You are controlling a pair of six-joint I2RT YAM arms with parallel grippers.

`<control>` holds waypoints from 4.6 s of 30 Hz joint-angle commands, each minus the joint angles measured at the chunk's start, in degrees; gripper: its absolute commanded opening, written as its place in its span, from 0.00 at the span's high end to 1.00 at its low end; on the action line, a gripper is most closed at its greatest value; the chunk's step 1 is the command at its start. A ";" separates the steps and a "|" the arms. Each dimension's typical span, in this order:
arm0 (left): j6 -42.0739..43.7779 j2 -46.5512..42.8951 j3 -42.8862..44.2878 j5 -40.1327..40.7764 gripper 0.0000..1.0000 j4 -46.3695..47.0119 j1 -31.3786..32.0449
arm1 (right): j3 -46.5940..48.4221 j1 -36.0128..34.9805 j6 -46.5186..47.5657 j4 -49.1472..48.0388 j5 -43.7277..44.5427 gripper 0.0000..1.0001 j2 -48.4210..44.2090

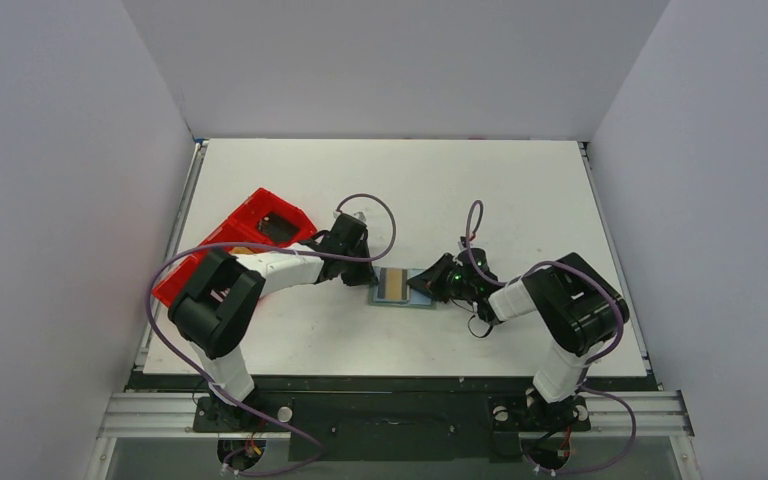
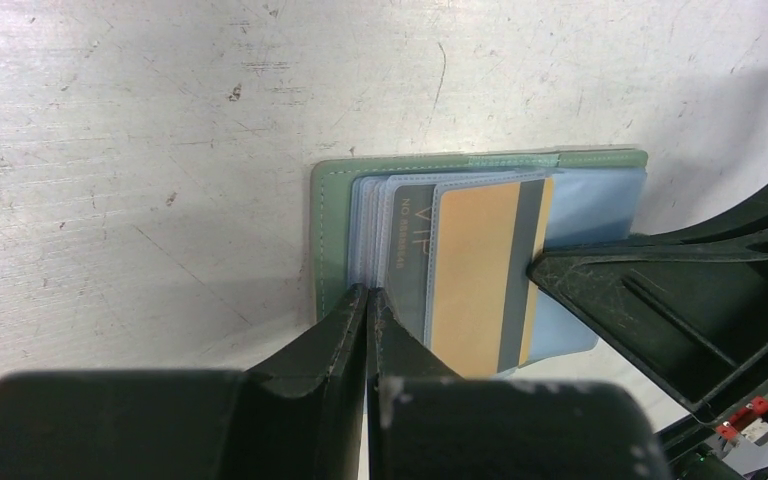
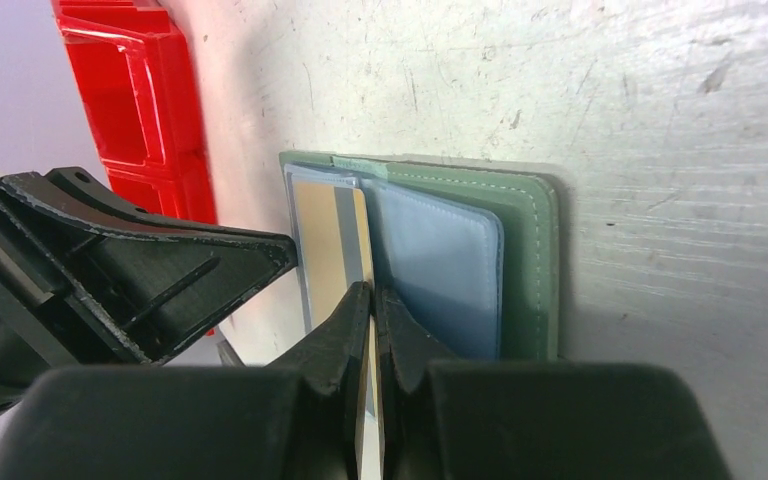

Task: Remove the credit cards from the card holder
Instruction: Remove the credit card from the card holder.

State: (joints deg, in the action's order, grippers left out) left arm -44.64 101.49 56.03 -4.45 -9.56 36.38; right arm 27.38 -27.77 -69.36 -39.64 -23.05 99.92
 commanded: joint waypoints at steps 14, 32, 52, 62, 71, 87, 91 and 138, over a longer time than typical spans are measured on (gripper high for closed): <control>1.61 4.88 -3.13 2.92 1.00 -7.76 0.78 | -2.18 1.83 -0.23 -4.62 -2.07 0.81 1.11; 1.75 5.23 -2.75 2.60 1.00 -7.73 0.78 | -3.88 0.54 -6.34 -17.64 -4.76 0.85 5.73; 1.65 5.45 -2.65 2.51 1.00 -7.72 1.10 | -2.58 -1.81 -5.35 -13.36 -4.22 0.87 1.86; 1.65 5.51 -2.36 2.60 1.00 -7.91 1.22 | -1.39 -2.73 -3.98 -9.07 -3.71 0.87 -0.58; 1.66 5.59 -2.44 2.75 1.00 -8.16 1.32 | -1.51 -2.71 -5.60 -12.79 -3.81 0.94 2.53; 1.50 7.00 -2.27 3.71 1.00 -8.80 1.24 | -4.55 -0.60 -3.48 -9.89 -1.80 1.00 0.24; 1.49 7.30 -2.27 3.78 1.00 -8.76 1.19 | -4.99 -0.13 -1.40 -6.44 -0.89 1.00 -1.36; -2.37 -14.29 -7.72 -4.47 0.89 -5.09 4.82 | -0.61 -10.05 15.77 16.30 0.93 1.00 -5.76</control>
State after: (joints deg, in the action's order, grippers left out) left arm -45.39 87.05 48.84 -4.64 -21.41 40.58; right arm 27.68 -37.23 -55.29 -27.79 -24.27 93.86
